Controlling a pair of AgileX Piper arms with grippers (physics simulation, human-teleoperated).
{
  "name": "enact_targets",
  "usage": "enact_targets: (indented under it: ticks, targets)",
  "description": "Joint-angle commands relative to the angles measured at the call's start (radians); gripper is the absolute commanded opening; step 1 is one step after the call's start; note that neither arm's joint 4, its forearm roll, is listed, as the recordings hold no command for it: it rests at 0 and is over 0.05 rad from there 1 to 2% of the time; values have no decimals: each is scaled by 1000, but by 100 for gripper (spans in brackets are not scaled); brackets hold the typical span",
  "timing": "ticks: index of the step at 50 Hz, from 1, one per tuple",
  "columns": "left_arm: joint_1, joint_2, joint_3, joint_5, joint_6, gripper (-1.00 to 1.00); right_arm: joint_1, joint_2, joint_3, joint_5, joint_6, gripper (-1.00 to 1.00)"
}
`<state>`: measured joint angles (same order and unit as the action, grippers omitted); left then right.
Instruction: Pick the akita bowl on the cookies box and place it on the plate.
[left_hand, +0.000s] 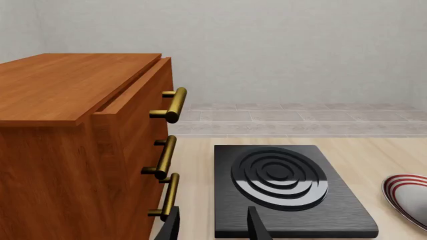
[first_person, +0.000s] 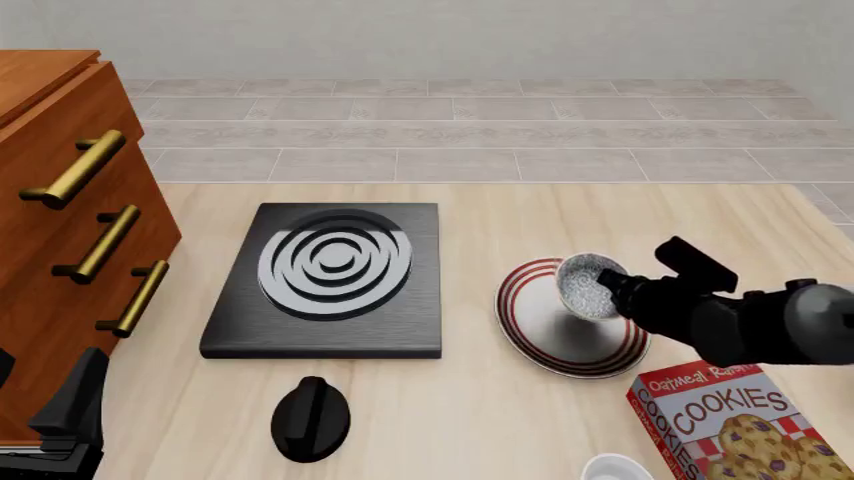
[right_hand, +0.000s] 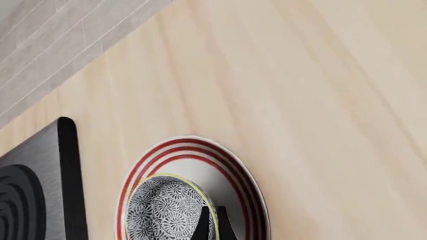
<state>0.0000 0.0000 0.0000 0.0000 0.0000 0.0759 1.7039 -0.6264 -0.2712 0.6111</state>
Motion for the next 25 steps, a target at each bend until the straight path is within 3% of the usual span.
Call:
enact_targets:
  ticks: [1,25]
  targets:
    - [0,0,0,0,0,100,-2,7,-10,2,-5,-100]
    - [0,0,0,0,0,100,23,24,4,-26,8,-100]
